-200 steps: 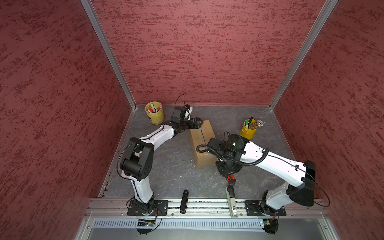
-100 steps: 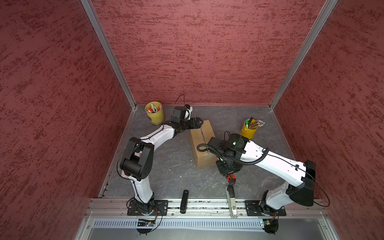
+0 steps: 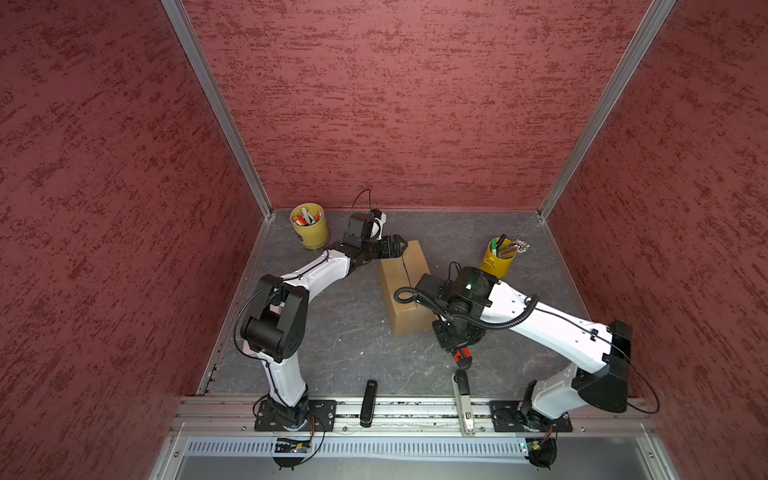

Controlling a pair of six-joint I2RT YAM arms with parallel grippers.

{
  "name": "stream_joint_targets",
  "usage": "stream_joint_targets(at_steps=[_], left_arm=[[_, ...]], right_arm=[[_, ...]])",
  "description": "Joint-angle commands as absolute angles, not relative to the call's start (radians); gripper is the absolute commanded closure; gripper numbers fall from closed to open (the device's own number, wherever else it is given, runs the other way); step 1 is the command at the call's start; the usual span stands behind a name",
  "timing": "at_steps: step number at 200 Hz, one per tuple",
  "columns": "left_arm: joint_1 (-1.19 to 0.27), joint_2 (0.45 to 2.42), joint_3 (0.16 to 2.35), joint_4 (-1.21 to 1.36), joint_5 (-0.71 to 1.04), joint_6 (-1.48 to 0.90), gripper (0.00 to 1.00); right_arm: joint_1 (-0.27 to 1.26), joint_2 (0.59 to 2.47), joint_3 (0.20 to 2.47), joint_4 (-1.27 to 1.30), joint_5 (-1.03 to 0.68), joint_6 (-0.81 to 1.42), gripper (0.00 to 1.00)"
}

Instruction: Unpack the express box

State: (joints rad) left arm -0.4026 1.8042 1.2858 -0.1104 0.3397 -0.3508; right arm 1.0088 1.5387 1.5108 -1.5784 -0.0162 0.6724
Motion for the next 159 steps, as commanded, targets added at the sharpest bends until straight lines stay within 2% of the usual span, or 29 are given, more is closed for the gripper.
stream_joint_targets(at_steps=[1, 159], left_arm=[[-0.415, 1.813, 1.27, -0.111, 0.341, -0.348, 0.05], [-0.425, 1.824, 1.269, -0.115, 0.331, -0.345, 0.05]], right_arm=[[0.999, 1.503, 1.545, -1.584, 0.028, 0.675, 1.0], [0.986, 1.496, 1.563, -1.585, 0.031, 0.663, 1.0]])
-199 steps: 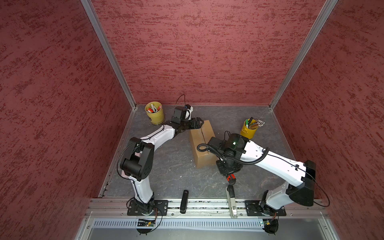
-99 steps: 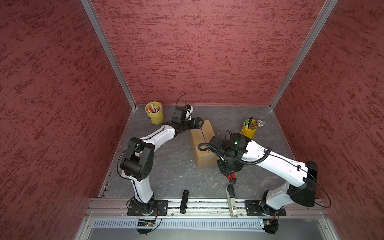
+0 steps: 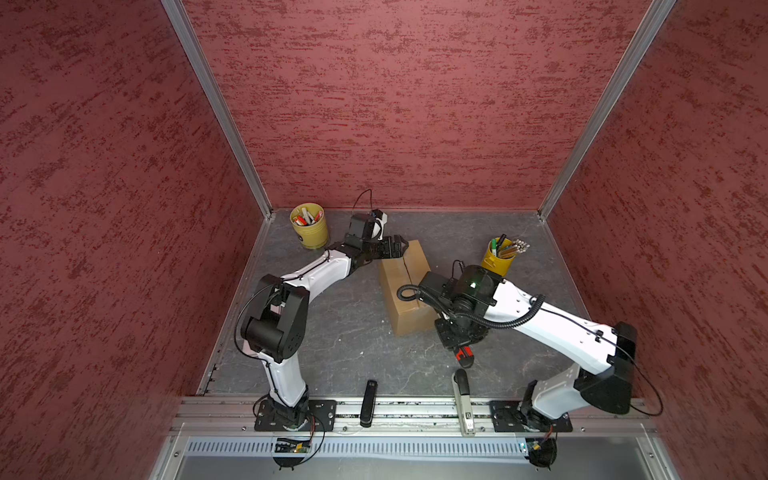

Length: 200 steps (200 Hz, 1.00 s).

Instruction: Unpack the express box

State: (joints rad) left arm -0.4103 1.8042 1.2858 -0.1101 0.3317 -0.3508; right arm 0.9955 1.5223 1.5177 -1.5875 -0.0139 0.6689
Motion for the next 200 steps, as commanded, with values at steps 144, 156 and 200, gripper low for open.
stream_joint_targets(at_steps=[144, 156, 200], left_arm=[[-0.431, 1.823, 1.256, -0.108, 0.322, -0.345, 0.05], [-0.431, 1.822, 1.255, -0.108, 0.323, -0.345, 0.05], [-0.433, 1.822, 1.253, -0.106, 0.325, -0.353, 0.05]], right_arm=[[0.983, 1.493, 1.575, -1.584, 0.043, 0.667, 1.0], [0.983, 1.491, 1.575, -1.585, 0.047, 0.671, 1.0], [0.983, 1.489, 1.572, -1.584, 0.072, 0.684, 1.0]])
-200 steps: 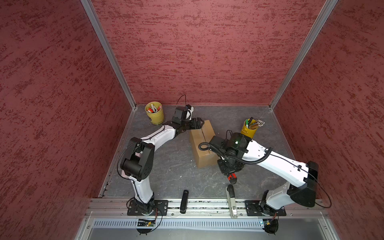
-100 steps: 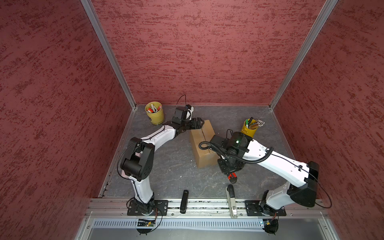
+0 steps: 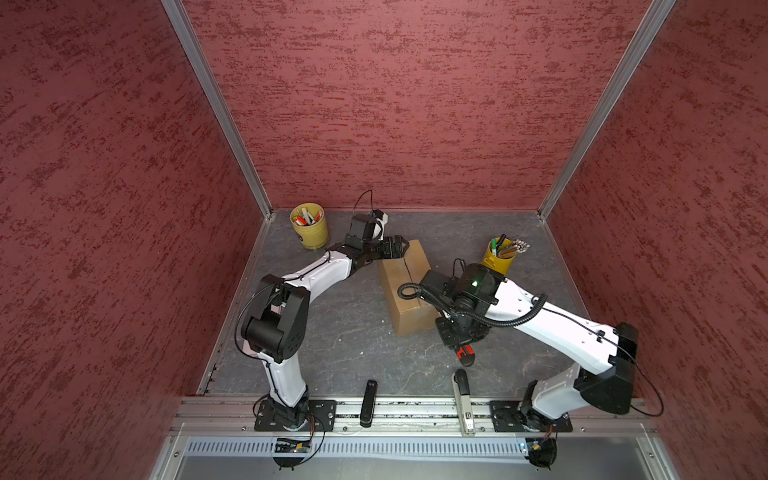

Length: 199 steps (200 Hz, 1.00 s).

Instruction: Unpack the express box

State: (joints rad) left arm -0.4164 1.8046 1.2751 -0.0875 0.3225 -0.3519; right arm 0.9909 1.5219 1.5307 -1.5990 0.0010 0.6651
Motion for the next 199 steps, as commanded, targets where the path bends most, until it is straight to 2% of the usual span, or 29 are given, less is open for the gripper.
stream_joint_targets(at_steps=[1, 199], left_arm=[[-0.433, 1.822, 1.253, -0.107, 0.325, -0.353, 0.05], [-0.433, 1.807, 1.248, -0.115, 0.31, -0.362, 0.05]], right_arm=[[0.983, 1.489, 1.572, -1.584, 0.072, 0.685, 1.0], [0.983, 1.478, 1.579, -1.583, 0.102, 0.697, 1.0]])
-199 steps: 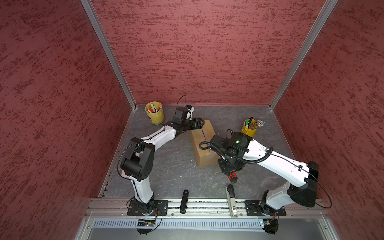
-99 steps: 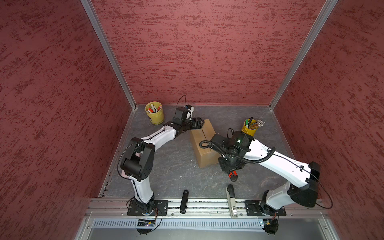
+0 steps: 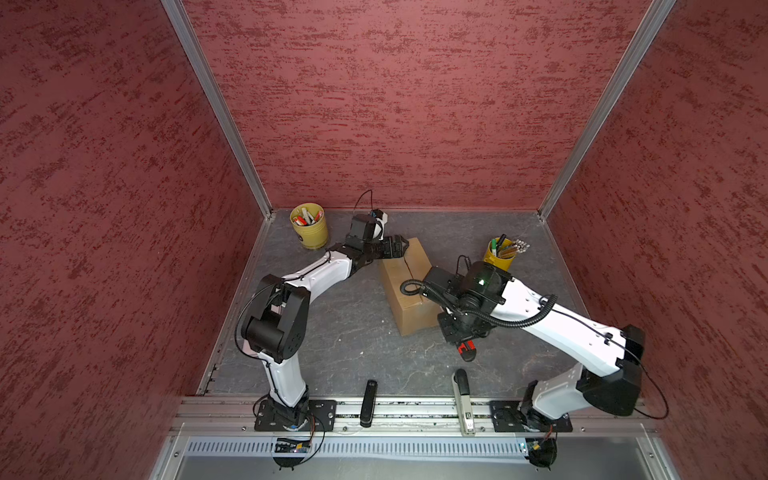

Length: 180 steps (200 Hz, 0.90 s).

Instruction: Unpack the express box

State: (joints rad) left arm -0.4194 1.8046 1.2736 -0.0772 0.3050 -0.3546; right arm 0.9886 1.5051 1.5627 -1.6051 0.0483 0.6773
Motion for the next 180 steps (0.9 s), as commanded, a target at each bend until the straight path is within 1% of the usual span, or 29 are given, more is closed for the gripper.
stream_joint_targets(at_steps=[1, 180], left_arm=[[-0.433, 1.806, 1.249, -0.116, 0.31, -0.363, 0.05], [-0.413, 1.8, 1.267, -0.126, 0.347, -0.425, 0.04]], right_arm=[[0.983, 1.479, 1.578, -1.583, 0.102, 0.697, 1.0], [1.02, 1.461, 1.444, -1.45, 0.186, 0.651, 1.0]])
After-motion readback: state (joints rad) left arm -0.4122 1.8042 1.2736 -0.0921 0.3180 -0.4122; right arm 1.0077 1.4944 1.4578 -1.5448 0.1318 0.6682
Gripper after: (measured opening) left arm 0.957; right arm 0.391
